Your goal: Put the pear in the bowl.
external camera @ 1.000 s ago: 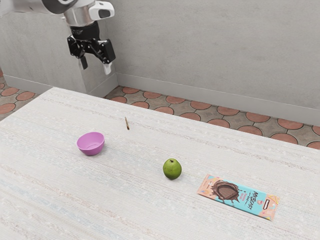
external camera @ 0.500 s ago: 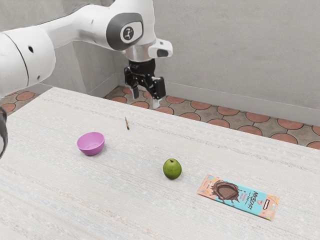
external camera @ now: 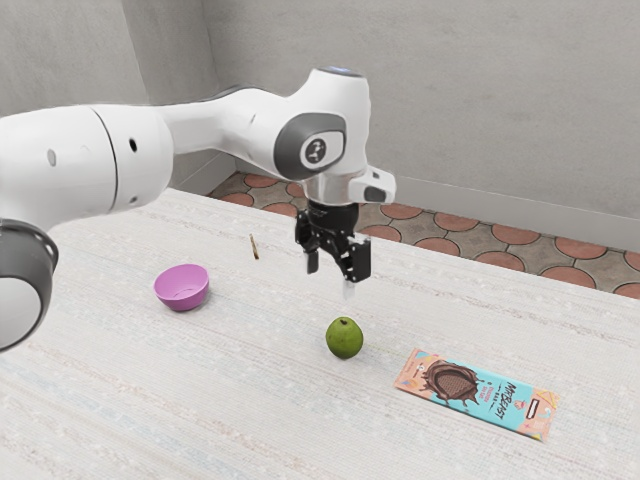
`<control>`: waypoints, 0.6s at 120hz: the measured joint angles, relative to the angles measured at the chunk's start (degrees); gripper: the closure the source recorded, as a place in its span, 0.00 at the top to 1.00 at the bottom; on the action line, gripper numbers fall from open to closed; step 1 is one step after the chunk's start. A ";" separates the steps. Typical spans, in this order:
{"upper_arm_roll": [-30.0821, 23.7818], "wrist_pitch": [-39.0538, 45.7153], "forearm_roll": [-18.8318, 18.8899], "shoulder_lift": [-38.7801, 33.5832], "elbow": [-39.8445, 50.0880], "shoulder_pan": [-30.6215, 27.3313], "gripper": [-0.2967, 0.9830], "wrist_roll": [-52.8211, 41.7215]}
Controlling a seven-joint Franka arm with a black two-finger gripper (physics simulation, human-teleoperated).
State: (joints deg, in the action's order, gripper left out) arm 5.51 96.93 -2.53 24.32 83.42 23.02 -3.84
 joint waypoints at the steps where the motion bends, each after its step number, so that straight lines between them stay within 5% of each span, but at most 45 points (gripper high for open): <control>1: -0.07 0.20 -0.06 -0.03 0.35 -0.03 0.77 -0.01; 32: -0.01 10.14 -2.63 -3.36 14.22 -0.88 0.77 -0.32; 72: 1.25 17.06 -3.66 0.71 12.45 -0.04 0.77 -0.63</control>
State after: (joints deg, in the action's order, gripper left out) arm 6.76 113.99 -6.20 25.03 95.87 22.98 -4.46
